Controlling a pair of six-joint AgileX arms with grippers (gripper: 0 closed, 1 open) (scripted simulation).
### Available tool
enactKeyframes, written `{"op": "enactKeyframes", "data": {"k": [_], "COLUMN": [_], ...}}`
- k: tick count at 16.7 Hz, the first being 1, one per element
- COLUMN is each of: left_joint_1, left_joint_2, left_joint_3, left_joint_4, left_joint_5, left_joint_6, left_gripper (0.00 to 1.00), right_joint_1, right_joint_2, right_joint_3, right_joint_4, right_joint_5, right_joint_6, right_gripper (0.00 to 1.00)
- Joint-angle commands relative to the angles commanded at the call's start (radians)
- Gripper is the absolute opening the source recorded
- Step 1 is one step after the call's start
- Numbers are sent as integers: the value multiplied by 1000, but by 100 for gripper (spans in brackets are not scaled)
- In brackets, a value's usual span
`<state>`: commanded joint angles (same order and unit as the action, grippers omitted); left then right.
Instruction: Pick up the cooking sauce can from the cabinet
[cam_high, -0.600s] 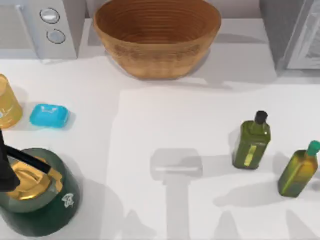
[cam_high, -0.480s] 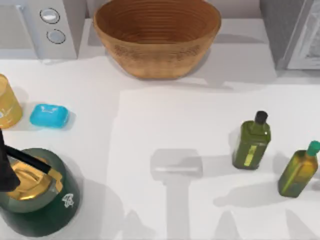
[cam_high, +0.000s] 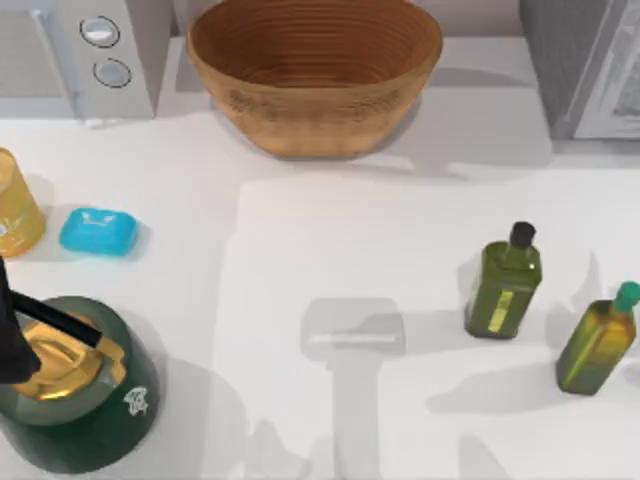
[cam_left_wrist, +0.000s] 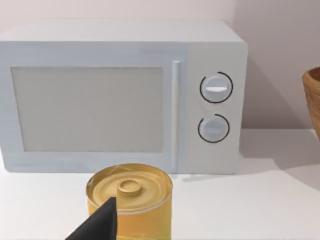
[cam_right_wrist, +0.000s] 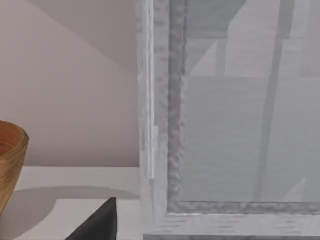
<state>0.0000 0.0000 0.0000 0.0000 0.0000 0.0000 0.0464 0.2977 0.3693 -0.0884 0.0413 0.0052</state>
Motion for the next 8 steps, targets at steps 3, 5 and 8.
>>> {"op": "enactKeyframes", "data": {"k": [3,5,8], "left_joint_1": [0,0,0], "left_joint_2": [0,0,0], "left_joint_3": [0,0,0], "left_joint_4": [0,0,0], "left_joint_5": [0,0,0], "left_joint_6": [0,0,0], "left_gripper": [100,100,100], "right_joint_1": [26,45,73], "right_joint_2": [206,353,571], "right_joint_3": [264,457,745], "right_joint_4": [-66,-115,-185], "right_joint_5": [32,55,89], "right_joint_6": [2,4,6], "right_gripper": [100,100,100]}}
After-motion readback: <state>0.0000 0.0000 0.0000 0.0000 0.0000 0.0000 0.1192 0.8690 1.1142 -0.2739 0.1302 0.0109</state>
